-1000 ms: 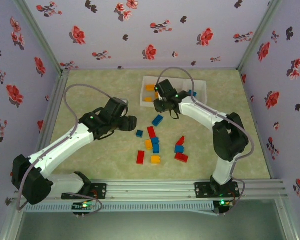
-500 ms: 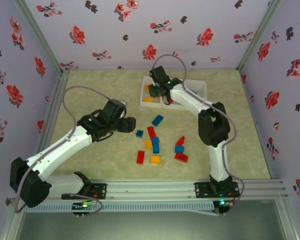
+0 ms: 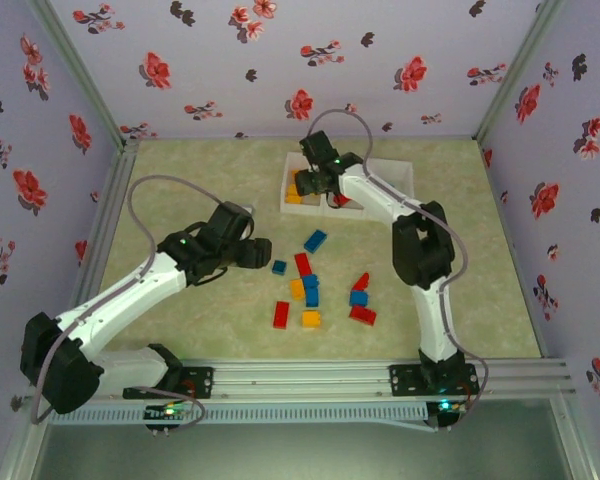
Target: Sort the legos into containers by color
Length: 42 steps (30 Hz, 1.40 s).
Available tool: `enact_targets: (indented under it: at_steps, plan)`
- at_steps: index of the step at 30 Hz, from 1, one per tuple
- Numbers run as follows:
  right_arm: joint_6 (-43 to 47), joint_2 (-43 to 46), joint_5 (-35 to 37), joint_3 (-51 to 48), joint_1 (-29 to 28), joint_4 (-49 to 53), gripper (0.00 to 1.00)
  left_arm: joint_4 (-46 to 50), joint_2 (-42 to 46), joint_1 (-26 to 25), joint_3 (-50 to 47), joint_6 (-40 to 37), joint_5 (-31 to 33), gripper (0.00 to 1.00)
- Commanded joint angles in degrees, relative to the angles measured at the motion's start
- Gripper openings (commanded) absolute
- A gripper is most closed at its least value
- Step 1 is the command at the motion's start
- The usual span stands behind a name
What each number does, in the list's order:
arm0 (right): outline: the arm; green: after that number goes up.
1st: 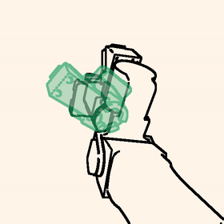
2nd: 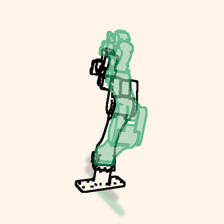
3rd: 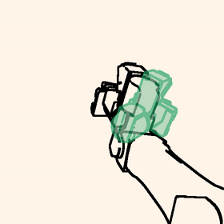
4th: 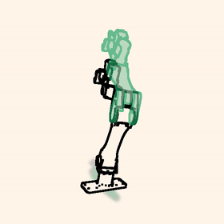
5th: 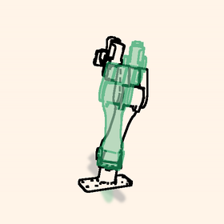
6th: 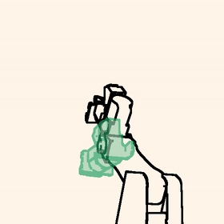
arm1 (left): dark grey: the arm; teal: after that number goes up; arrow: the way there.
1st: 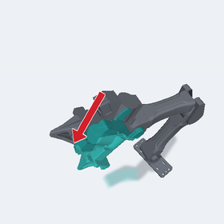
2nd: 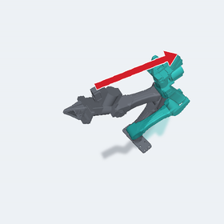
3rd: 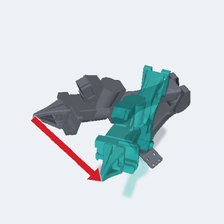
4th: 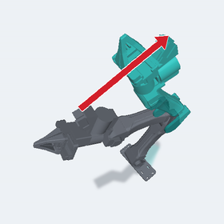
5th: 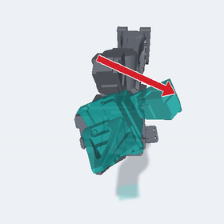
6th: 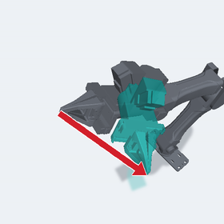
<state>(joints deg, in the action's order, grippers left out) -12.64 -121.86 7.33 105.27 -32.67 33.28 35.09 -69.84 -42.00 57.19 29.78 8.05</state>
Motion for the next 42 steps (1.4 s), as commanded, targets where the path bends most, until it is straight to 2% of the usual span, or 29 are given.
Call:
enact_targets:
  at_steps: [1,10,20,31,42]
  plan:
    - [-1.39,8.49,1.09,-6.24,-0.14,-1.16,0.63,-0.55,-1.47,-0.13,-0.32,1.68,-0.65,0.73]
    - [-2.08,23.58,0.73,-26.32,-1.34,-3.79,0.62,-2.11,-4.33,-2.27,-1.77,3.56,-0.76,0.73]
    - [-5.22,33.99,2.06,-38.17,-1.7,-5.32,0.62,-8.15,-12.07,-2.42,-3.16,4.53,-1.68,0.72]
    - [-8.47,38.4,1.99,-44.52,-1.51,-5.23,0.62,-9.03,-22.28,-2.95,-0.11,4.09,-2.65,0.7]
    - [-10.14,39.32,2.72,-48.07,-1.55,-6.11,0.62,-10.3,-24.02,-5.88,4.7,5.68,-3.48,0.71]
